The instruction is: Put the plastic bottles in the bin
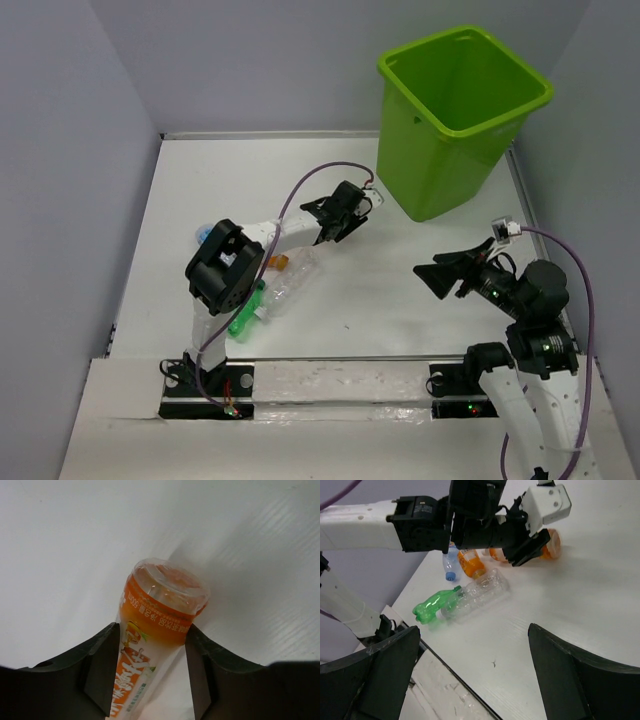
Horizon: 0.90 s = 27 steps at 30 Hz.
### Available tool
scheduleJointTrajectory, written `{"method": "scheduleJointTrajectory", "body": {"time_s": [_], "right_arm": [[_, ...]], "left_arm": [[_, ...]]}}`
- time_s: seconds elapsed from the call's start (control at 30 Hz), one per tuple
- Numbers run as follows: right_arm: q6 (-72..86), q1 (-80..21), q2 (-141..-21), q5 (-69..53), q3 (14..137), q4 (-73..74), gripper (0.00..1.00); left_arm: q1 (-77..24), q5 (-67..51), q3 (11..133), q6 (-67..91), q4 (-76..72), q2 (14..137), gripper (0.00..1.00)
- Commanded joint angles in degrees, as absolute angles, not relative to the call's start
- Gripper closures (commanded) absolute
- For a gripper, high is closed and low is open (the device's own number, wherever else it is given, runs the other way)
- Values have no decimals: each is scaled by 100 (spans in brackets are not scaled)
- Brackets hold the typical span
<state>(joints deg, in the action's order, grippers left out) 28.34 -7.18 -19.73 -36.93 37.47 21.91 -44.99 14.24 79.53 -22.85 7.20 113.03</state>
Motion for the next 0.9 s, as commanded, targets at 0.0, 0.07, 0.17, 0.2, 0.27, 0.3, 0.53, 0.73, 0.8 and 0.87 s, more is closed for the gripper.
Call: {"method": "scheduleJointTrajectory", "body": {"time_s": [0.0, 0.07, 0.17, 0.2, 0.27, 0.3, 0.53, 0.73, 0.8, 0.87], "right_arm": [[3014, -721, -1925, -3990, 3551, 2233, 6], [3129, -721, -1968, -4043, 3516, 2102, 6], [3313, -721, -2126, -4183, 3420, 1804, 7], [3357, -721, -2179, -4236, 3367, 1697, 7], [3454, -721, -2276, -4324, 3287, 1426, 7], [3445, -721, -2329, -4333, 3252, 1372, 7], [3568, -1536, -3049, -3641, 2787, 581, 6], [3919, -4020, -4822, -1088, 2785, -684, 3], [4042, -4402, -5806, -591, 3128, -948, 1], [4157, -4824, -6439, -37, 3452, -1081, 0]], "left_arm": [[-4421, 1450, 8314, -2434, 615, 11355, 57], [-4395, 1433, 8341, -2417, 589, 11382, 66], [-4359, 1424, 8420, -2382, 440, 11312, 69], [-4351, 1433, 8533, -2364, 413, 11285, 70], [-4342, 1564, 8674, -2373, 335, 11136, 70], [-4333, 1617, 8771, -2373, 290, 11084, 70], [-4070, 2030, 10315, -1592, 395, 10670, 70], [-3911, 1960, 10303, -381, 159, 9531, 70], [-3894, 1908, 9952, -81, 44, 9160, 70], [-3894, 1758, 9739, 237, 35, 8659, 70]]}}
